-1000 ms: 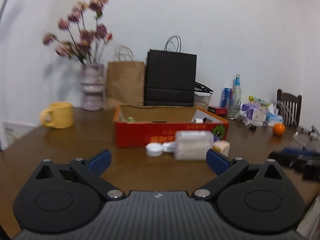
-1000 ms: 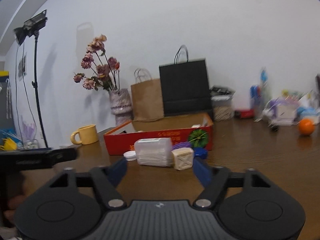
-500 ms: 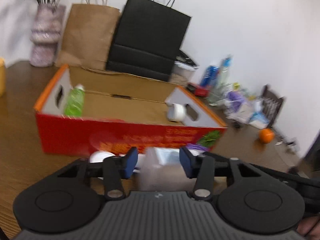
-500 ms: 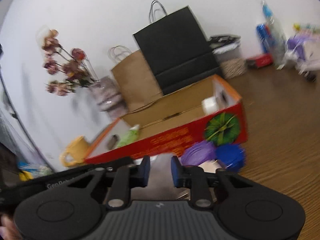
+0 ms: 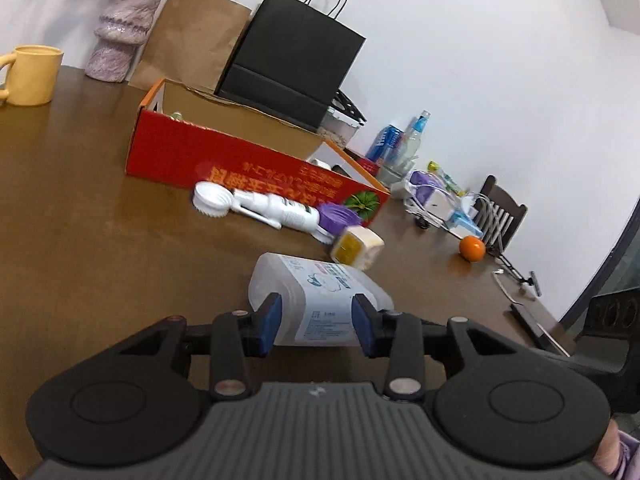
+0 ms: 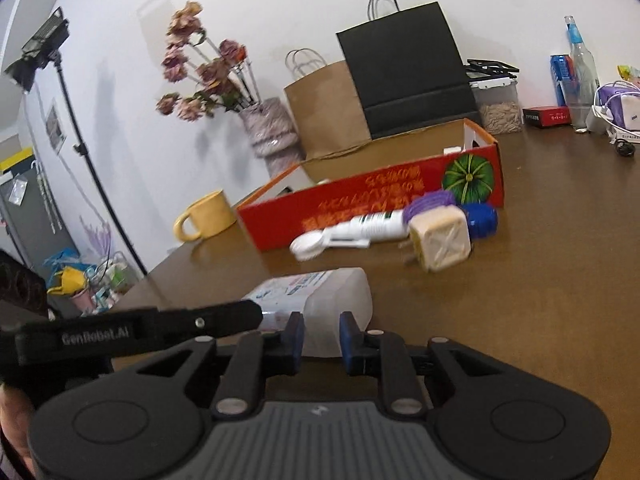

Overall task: Organize rigid objects
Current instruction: 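Grasp the white plastic container with the left tool and lift it, then carry the container into the cardboard box and open the left tool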

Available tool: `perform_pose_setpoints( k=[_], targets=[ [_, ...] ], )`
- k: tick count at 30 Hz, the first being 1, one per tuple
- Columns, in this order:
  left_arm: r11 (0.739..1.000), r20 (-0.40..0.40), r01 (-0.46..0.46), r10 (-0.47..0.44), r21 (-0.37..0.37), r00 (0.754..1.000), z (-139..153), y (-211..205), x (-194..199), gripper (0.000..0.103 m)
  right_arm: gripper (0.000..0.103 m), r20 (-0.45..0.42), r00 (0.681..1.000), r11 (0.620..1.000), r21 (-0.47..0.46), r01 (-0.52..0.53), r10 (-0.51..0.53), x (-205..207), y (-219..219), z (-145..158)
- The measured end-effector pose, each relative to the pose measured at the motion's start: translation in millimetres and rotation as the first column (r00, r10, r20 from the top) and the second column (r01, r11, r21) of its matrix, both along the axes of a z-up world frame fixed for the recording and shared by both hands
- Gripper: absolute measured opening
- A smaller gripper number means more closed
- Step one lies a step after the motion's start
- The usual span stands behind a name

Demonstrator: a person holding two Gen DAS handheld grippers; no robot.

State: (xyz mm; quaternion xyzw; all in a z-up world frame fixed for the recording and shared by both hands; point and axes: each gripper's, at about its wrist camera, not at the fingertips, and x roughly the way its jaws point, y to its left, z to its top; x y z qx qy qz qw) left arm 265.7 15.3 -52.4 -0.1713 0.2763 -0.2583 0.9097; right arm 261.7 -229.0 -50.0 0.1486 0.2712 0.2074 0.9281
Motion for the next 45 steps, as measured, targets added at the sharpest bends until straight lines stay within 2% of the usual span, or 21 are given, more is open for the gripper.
perform_pose_setpoints(
  k=[2,3,7,8,9,11,15,17,18,20,24,29,31,35,39,41,45],
  targets=[
    [1.000,0.010,0.017,-0.017,0.022,1.000,2.6,-3.4,-15.1,0.042,0.025,0.003,1.000,1.000,-0.028,-0.008,0.008,-13.9,2.0,1.8],
    [0.999,0.017,0.016,-0.017,0.033,1.000,3.1,-4.6,-22.6,0.048,0.025,0.008,1.000,0.999,-0.040,-0.012,0.013,-21.2,2.6,3.0],
    [0.999,0.022,-0.030,0.029,0.040,0.999,4.0,-5.2,-30.5,0.061,0.034,0.039,0.999,1.000,-0.005,0.023,-0.023,-33.6,-5.5,9.2],
    [0.998,0.022,-0.044,0.043,0.049,0.999,4.8,-5.5,-29.1,0.069,0.040,0.044,0.998,0.999,0.007,0.043,-0.043,-33.0,-7.5,10.2],
    [0.996,0.020,-0.063,0.062,0.062,0.998,5.7,-6.4,-26.9,0.075,0.041,0.041,0.998,0.998,0.012,0.055,-0.055,-29.7,-8.1,10.3],
    [0.994,0.020,-0.089,0.087,0.069,0.996,5.5,-7.4,-22.5,0.074,0.041,0.026,0.996,0.996,0.018,0.084,-0.084,-23.1,-7.4,9.3],
    [0.992,0.020,-0.090,0.089,0.087,0.996,2.5,-13.0,-10.2,0.060,0.039,-0.003,0.995,0.994,0.042,0.104,-0.104,-7.3,-2.8,1.0],
    [0.998,0.012,-0.050,0.049,0.039,0.999,-2.5,-10.5,-6.2,0.042,0.037,-0.018,0.996,0.992,0.084,0.093,-0.092,-1.3,-1.2,-4.9],
    [0.998,0.001,-0.057,0.057,0.004,0.998,-5.9,-7.9,-4.6,0.041,0.037,-0.033,0.996,0.989,0.115,0.091,-0.088,1.2,-1.8,-7.5],
    [0.997,0.007,-0.071,0.072,-0.013,0.997,-8.8,-6.1,-7.7,0.038,0.036,-0.045,0.995,0.988,0.122,0.090,-0.085,3.2,-2.3,-8.0],
    [0.996,0.043,-0.090,0.090,-0.008,0.995,-4.9,-10.1,-25.3,0.037,0.029,-0.034,0.996,0.991,0.109,0.081,-0.077,-6.4,-0.4,-3.1],
    [0.991,0.187,-0.117,0.104,0.064,0.977,16.9,-23.5,-65.3,0.035,0.029,0.117,0.989,0.995,0.056,0.084,-0.090,-46.4,6.7,20.2],
    [0.992,0.226,-0.115,0.102,0.045,0.969,25.7,-22.9,-75.3,0.035,0.029,0.160,0.982,0.995,0.050,0.090,-0.097,-59.1,6.3,30.5],
    [0.994,0.250,-0.106,0.102,0.002,0.963,36.7,-19.5,-77.4,0.035,0.029,0.175,0.979,0.993,0.071,0.093,-0.104,-66.1,2.2,42.7],
    [0.993,0.298,-0.116,0.106,0.015,0.949,56.7,-24.5,-59.8,0.035,0.029,0.203,0.973,0.992,0.095,0.088,-0.106,-51.0,-2.2,55.7],
    [0.992,0.322,-0.124,0.112,0.019,0.940,71.0,-26.4,-40.8,0.035,0.029,0.219,0.971,0.992,0.099,0.073,-0.093,-28.9,-4.4,66.5],
    [0.993,0.359,-0.114,0.103,0.009,0.928,104.7,-32.4,23.9,0.035,0.028,0.234,0.967,0.990,0.122,0.073,-0.100,35.1,-9.1,95.8]
  ],
)
